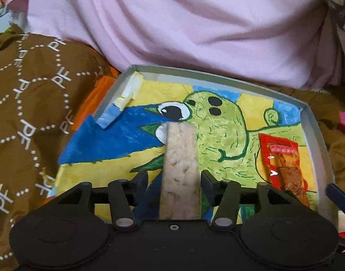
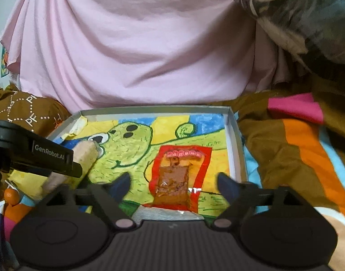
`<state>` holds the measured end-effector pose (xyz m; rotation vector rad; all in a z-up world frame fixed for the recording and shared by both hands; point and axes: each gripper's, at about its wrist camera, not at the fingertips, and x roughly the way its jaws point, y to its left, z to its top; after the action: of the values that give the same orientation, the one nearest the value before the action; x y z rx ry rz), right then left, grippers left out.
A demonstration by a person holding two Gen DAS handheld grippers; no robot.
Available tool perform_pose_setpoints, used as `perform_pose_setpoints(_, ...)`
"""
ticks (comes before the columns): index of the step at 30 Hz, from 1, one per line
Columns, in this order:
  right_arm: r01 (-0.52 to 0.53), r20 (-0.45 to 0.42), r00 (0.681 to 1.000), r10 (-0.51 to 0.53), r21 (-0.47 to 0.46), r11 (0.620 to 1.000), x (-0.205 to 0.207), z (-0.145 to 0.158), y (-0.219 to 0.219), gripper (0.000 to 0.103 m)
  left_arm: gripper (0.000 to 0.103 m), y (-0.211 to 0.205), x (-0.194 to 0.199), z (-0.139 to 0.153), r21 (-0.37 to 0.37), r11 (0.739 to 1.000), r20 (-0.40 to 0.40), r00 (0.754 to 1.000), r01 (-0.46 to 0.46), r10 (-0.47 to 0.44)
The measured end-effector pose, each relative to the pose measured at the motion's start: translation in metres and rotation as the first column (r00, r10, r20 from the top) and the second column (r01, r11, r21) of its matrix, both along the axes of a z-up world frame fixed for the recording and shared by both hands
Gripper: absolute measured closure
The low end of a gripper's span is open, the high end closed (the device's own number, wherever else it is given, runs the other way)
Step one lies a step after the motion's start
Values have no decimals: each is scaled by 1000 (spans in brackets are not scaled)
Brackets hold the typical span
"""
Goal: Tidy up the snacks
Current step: 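Carry both snacks into the metal tray and open both tools, then move both tools back toward the remaining snacks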
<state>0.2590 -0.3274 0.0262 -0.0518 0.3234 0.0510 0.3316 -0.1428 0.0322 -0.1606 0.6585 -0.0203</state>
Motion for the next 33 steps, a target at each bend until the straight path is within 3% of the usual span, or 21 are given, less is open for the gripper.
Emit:
perform_pose_setpoints(3, -10, 27, 1000, 10, -6, 1000, -14, 12, 6, 0, 31, 10, -16, 10, -7, 1000, 23, 1000, -21, 21)
perform_pose_setpoints(10, -15, 79, 997, 17, -21, 1000, -58, 45, 21, 0, 4, 30, -68, 36, -12, 998, 101, 992, -68, 69)
perform_pose_setpoints(21, -11, 135, 991, 14, -17, 1000, -134, 79, 46, 0, 1, 58, -153, 68, 34, 994, 203, 975, -101, 92)
perform_pose_setpoints(33, 8, 159, 987, -9, 10, 1000, -221, 73, 65, 0, 1, 86, -222, 56, 43, 995, 180, 980, -90, 81)
